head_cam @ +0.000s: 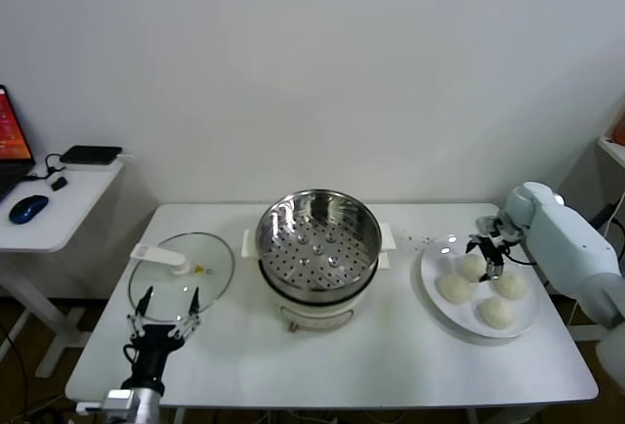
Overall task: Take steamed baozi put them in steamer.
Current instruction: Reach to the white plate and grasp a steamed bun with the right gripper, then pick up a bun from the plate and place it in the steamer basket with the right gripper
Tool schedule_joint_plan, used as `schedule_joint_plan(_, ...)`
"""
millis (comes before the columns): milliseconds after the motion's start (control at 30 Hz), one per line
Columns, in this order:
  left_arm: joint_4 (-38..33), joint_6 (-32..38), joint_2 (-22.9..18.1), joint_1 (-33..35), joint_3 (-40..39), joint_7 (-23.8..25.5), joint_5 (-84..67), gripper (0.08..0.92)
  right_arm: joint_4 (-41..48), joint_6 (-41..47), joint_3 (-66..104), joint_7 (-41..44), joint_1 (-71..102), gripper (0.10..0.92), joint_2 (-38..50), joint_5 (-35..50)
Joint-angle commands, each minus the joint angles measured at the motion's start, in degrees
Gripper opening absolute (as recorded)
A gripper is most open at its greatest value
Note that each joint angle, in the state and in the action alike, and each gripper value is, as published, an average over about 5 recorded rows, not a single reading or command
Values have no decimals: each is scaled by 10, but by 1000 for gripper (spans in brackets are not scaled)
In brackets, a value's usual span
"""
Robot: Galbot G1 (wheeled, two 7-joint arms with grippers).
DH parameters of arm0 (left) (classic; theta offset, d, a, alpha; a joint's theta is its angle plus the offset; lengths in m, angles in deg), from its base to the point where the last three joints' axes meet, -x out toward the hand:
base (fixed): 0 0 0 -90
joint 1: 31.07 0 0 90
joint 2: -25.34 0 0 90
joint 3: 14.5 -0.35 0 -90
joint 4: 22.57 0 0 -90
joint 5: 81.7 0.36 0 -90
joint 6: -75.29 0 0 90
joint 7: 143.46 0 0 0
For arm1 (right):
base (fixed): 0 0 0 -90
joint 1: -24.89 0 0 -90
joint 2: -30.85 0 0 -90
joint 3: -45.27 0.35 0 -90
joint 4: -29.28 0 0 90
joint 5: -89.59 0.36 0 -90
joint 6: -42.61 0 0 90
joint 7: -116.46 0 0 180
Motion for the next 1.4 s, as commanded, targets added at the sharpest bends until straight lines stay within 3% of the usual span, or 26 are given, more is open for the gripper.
schedule_joint_plan(33, 0, 0, 0, 0, 0, 0, 0, 823, 8, -2, 15, -2, 2, 774, -5, -12)
schedule_joint_plan(267, 2, 2, -1, 1, 1, -1, -1, 823, 8, -1, 19, -3, 4, 670, -7, -11)
schedule_joint_plan(600, 1, 3, -2, 2, 1, -2, -1, 823, -23, -7, -1, 1, -8, 662, 8, 14)
schedule_joint_plan(1100, 2, 5, -5, 5, -1, -3, 0, 823, -289, -29, -226, 17, -180, 662, 93, 145)
schedule_joint_plan(1400, -3, 4, -7, 6, -1, -6, 2, 823, -386, -59, -330, 20, -320, 670, 51, 195)
